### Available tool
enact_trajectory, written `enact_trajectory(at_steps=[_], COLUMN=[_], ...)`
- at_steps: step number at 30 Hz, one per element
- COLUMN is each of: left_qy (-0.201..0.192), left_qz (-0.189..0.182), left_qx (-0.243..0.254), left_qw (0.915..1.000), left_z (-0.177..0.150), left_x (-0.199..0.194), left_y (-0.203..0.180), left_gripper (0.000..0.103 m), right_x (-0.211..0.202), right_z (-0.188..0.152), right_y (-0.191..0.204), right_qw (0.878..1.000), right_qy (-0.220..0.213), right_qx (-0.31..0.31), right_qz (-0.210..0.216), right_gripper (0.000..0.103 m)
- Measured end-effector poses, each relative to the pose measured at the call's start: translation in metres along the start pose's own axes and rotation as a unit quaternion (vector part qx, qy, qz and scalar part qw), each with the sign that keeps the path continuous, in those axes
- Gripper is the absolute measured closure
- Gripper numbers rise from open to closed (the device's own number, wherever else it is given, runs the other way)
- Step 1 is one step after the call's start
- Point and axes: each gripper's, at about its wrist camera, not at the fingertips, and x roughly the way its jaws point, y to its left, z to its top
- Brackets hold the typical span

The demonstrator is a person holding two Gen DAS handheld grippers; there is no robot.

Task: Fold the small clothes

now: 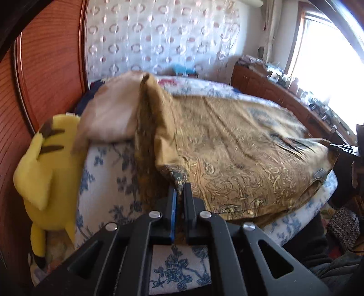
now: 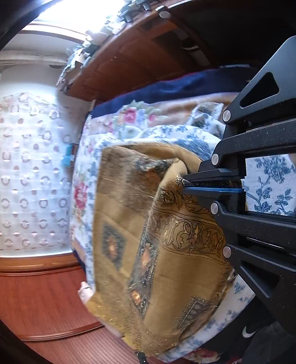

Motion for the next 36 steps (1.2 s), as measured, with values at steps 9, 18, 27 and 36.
enact_trajectory(at_steps=[9, 18, 27, 36], left_qy=[0.028, 0.032, 0.037, 0.028], left_qz=[0.012, 0.045, 0.054, 0.056], left_qx=[0.0, 0.014, -0.004, -0.017], left_qw=[0.9995, 0.9984, 0.9978, 0.9979], left_z=[-0.011, -0.008, -0.004, -0.002], left_x=[0.017, 0.02, 0.034, 0.039], left_y=[0.004, 0.003, 0.017, 0.021], left_gripper=[0.086, 0.079, 0.062, 0.058], right_x=[0.009, 0.003, 0.005, 0.0], right_z=[-0.007, -0.007, -0.013, -0.012], right_y=[0.012, 0.018, 0.027, 0.03], right_qw=[1.0, 1.0, 0.999, 0.999], right_qy=[-0.002, -0.013, -0.013, -0.029], right_qx=[-0.014, -0.021, -0.027, -0.027], right_qz=[0.007, 0.008, 0.021, 0.012], right_gripper=[0.101, 0.099, 0.099, 0.099])
